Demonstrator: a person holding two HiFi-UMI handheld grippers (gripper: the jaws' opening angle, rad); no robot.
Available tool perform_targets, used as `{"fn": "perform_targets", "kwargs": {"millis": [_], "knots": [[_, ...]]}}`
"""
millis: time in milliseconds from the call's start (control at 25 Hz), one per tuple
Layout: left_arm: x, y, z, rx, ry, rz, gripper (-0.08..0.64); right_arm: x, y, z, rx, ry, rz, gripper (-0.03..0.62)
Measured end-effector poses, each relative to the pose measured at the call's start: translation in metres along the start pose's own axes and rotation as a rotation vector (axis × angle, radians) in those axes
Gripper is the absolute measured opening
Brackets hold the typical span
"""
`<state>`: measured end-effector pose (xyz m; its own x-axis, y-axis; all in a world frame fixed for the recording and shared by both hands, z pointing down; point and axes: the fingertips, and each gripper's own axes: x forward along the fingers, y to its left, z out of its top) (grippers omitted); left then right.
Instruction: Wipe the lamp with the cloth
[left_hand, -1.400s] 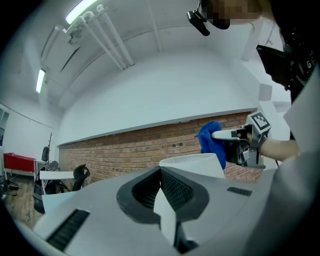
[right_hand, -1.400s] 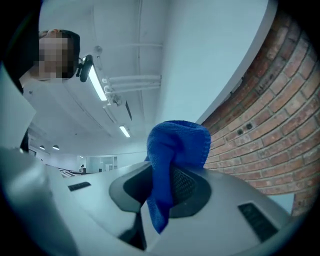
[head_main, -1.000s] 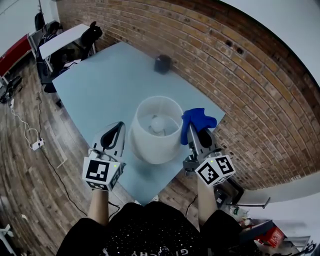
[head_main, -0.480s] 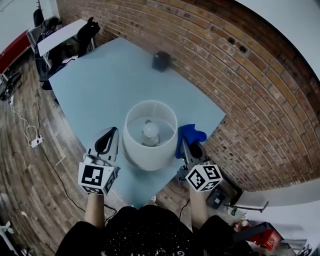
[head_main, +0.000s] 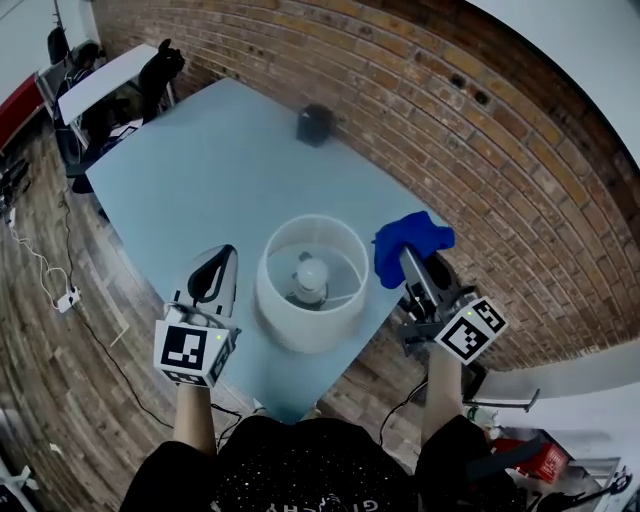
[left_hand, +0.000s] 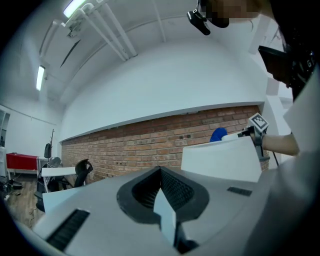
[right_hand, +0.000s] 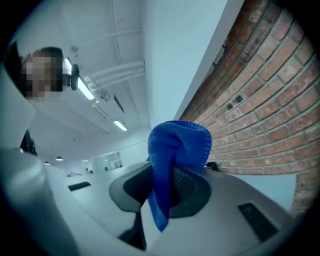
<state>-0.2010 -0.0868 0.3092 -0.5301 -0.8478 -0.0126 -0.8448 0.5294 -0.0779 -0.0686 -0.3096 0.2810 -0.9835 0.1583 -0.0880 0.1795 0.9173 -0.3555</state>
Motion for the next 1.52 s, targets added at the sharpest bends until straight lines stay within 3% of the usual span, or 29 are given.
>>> {"fn": "perform_targets", "kwargs": {"millis": [160, 280, 360, 840, 1120, 1360, 1520], "knots": [[0.019, 0.010, 0.024, -0.010, -0.030, -0.054, 0.009, 0.033, 0.021, 0.037, 0.108, 0.017, 0.188, 0.074], [0.032, 0.010, 0.030, 0.011, -0.017, -0.111, 0.009, 0.053, 0.046, 0.039, 0.147, 0.088, 0.327, 0.075], [0.040, 0.010, 0.030, 0.027, -0.019, -0.137, 0.009, 0.063, 0.052, 0.029, 0.143, 0.139, 0.363, 0.074], [0.077, 0.021, -0.014, -0.025, 0.053, -0.150, 0.009, 0.086, -0.008, -0.051, 0.269, 0.322, 0.320, 0.074], [0.092, 0.020, -0.037, -0.036, 0.097, -0.161, 0.009, 0.088, -0.037, -0.089, 0.369, 0.360, 0.306, 0.074], [0.100, 0.021, -0.046, -0.045, 0.114, -0.156, 0.009, 0.091, -0.062, -0.117, 0.360, 0.439, 0.272, 0.074], [0.102, 0.024, -0.041, -0.020, 0.110, -0.160, 0.009, 0.101, -0.064, -0.101, 0.286, 0.431, 0.289, 0.074]]}}
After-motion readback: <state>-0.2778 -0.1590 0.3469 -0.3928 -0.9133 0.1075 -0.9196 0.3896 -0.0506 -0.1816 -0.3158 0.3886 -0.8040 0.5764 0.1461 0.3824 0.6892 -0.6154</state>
